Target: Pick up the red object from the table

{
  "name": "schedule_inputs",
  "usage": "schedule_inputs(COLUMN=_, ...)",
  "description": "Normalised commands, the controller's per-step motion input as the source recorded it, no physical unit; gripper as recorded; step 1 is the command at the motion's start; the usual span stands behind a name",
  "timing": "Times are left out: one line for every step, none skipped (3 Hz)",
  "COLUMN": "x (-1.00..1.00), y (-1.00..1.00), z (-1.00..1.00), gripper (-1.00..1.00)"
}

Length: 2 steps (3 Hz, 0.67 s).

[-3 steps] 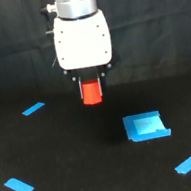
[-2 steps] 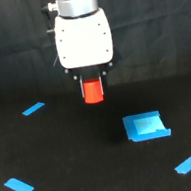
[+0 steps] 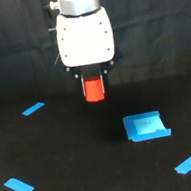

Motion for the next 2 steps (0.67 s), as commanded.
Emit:
schedule_inputs(x=0.10, y=0.00, z=0.03, gripper=-1.00)
schedule_inputs(x=0.02, y=-0.06, z=0.11, gripper=-1.00)
